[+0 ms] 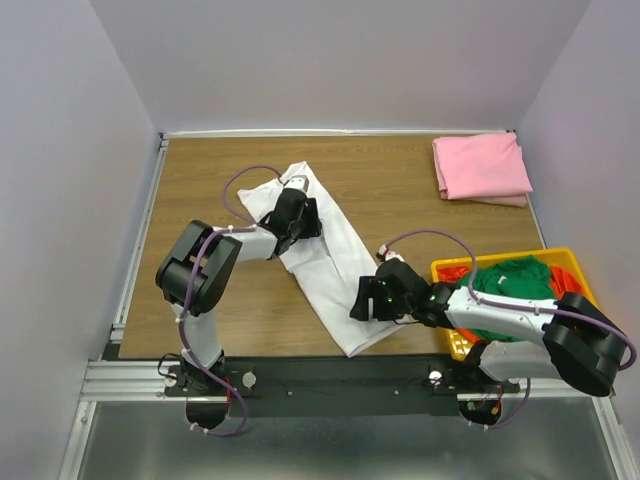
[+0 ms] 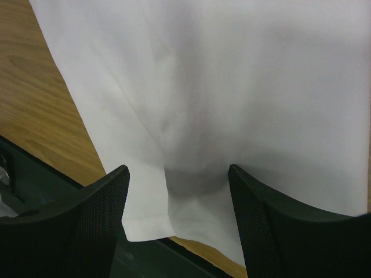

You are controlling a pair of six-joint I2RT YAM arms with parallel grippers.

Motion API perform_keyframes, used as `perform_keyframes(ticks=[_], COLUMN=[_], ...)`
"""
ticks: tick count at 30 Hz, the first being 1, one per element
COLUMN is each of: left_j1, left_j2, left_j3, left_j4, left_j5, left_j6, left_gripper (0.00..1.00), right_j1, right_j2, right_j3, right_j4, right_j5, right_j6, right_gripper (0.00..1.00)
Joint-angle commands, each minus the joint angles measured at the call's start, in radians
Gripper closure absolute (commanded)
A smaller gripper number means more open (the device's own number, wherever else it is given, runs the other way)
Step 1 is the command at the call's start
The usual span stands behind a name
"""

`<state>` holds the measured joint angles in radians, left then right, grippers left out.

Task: Fold and stack the t-shirts
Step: Fold the tshirt

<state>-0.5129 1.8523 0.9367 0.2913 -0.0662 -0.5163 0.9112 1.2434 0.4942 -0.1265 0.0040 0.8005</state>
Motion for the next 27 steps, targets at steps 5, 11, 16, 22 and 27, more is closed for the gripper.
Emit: perform_keyframes(ticks=[5,11,16,22,27], left_j1=[-0.007,-0.007,-0.007,-0.007,-0.007], left_j2=[0.104,0.119,0.137,0.14,0.137], left_j3=[0.043,0.085,0.106,0.11,0.12], left_j4=[-0.1,-0.096,-0.073,-0.049,-0.049], left_j5=[0.022,0.019,0.039,0.058,0.062], left_j6=[0.038,0.07,0.093,0.117,0.156], left_gripper=[0.42,0.42,0.42,0.43,0.43], right_j1=[0.087,0.123,0.158,0.202,0.239], right_j2=[0.062,0.097,0.163,0.209,0.271], right_j3=[-0.023,0.006,0.047,0.092,0.139], right_j4=[-0.032,0.004,0.022,0.042,0.054], right_j5=[0.024,0.025,0.028,0.027,0.028], right_j6=[0.101,0.123,0.135,0.154,0.16], right_gripper=[0.23,0.23,0.23,0.23,0.23])
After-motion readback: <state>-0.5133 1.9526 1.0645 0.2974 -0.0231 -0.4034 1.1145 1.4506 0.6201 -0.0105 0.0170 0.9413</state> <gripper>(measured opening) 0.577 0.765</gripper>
